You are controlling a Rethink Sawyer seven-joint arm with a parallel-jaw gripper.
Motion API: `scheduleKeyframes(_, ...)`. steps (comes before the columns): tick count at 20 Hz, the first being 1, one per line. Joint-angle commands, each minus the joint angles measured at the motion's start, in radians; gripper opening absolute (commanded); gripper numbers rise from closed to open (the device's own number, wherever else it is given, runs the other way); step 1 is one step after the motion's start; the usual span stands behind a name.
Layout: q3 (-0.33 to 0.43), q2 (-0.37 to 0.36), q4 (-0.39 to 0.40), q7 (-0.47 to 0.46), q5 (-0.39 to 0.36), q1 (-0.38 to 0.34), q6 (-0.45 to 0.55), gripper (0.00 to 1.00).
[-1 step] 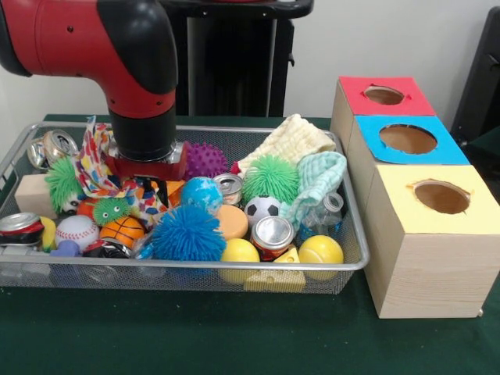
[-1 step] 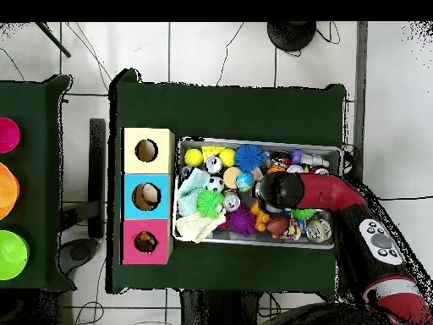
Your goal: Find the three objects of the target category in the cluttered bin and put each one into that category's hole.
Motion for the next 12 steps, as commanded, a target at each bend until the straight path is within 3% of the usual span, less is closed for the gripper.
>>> scheduleKeyframes(1,0.073,0.045,-0.073,-0.164,-0.056,-0.013,-0.021,0.0)
scheduleKeyframes(4,0.059,0.001,-0.027,-0.131,-0.051,0.002,-0.024,0.0)
scheduleKeyframes(12,-0.034,-0.285,0.281,0.142,0.032,0.144,-0.029,0.0)
